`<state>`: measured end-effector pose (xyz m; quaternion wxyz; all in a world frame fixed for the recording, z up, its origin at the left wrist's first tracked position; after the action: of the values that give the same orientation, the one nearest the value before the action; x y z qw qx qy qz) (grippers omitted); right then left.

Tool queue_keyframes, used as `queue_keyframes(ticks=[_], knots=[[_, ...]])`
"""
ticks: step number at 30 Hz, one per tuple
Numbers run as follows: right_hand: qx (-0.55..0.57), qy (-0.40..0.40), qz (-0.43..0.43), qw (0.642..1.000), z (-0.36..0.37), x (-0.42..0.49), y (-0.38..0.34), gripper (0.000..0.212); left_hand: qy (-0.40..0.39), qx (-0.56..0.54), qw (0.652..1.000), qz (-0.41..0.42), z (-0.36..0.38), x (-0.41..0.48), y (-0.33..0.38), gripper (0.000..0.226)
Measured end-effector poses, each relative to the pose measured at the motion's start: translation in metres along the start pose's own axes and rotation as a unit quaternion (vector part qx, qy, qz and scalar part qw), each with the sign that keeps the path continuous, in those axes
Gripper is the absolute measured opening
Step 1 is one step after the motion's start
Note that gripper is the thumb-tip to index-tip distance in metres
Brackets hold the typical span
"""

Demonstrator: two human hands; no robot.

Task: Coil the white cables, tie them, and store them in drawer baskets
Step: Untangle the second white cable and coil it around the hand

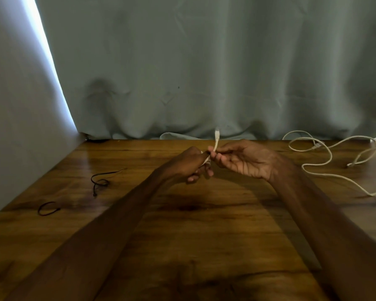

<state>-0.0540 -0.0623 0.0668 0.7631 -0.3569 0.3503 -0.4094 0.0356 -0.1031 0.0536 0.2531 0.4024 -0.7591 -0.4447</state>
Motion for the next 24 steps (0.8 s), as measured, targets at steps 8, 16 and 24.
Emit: queue_keyframes(ticks=[8, 16, 24], knots=[[-0.069, 0.028, -0.065, 0.995, -0.009, 0.004, -0.012, 0.021, -0.166, -0.084, 0.982, -0.026, 0.022, -0.003, 0.011, 0.084], [-0.096, 0.125, -0.137, 0.978, -0.019, 0.007, -0.006, 0.018, -0.151, -0.067, 0.985, 0.057, 0.016, -0.01, 0.031, 0.054], [-0.189, 0.249, -0.306, 0.899, 0.002, 0.006, -0.014, 0.047, -0.144, -0.245, 0.958, 0.041, 0.014, -0.011, 0.035, 0.053]])
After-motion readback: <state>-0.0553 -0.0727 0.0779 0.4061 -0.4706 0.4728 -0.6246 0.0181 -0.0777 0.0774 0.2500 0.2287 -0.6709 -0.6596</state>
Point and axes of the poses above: each hand's wrist, its own x-axis towards the middle knuckle, its own z-axis out of the palm, y = z × x, the point moved 10 cm from there along x, towards the middle knuckle, and after that the axes turned 5 degrees about x, right-handed, at the moved point
